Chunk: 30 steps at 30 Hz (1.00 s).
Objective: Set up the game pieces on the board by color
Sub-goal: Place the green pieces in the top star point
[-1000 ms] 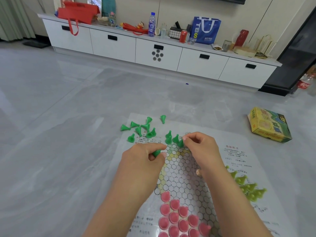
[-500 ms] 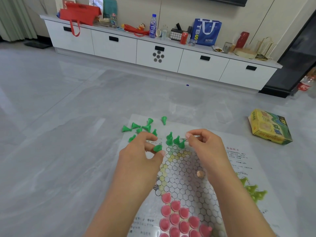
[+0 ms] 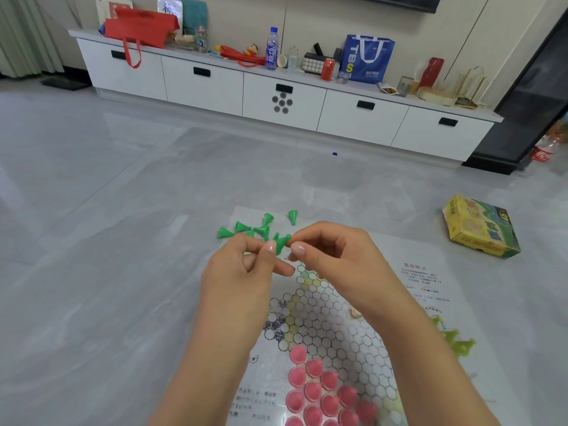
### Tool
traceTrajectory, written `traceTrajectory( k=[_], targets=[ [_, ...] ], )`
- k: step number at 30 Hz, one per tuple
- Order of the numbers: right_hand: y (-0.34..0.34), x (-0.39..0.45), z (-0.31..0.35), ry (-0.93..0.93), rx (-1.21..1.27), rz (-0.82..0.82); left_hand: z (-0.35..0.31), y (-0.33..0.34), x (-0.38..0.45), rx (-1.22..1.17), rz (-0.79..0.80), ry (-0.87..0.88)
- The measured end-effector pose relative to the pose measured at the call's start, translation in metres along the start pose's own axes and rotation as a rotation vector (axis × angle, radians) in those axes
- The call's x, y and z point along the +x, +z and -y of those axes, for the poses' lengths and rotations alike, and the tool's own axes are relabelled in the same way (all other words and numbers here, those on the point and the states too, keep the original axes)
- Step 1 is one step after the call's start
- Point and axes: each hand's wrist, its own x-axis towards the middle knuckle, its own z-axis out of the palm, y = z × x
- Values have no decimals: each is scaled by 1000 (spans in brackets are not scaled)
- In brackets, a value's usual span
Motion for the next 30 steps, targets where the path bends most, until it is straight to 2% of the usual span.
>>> traceTrajectory(
  k=[13,16,19,21,30],
  targets=[
    [1,0,0,-14,37,-28,2,3,0,61,17,-12],
    [-3,1,-4,45,48,-131,2,5,2,46,-44,-19],
    [-9,4,-18,177,-36,-324,0,3,3,-9,-80,-60],
    [-11,6,-28,236,-130,-388,-2,2,2,1,-77,-83],
    [-4,9,-48,297,-335,-378,2,1,4,5,-46,-17]
  ],
)
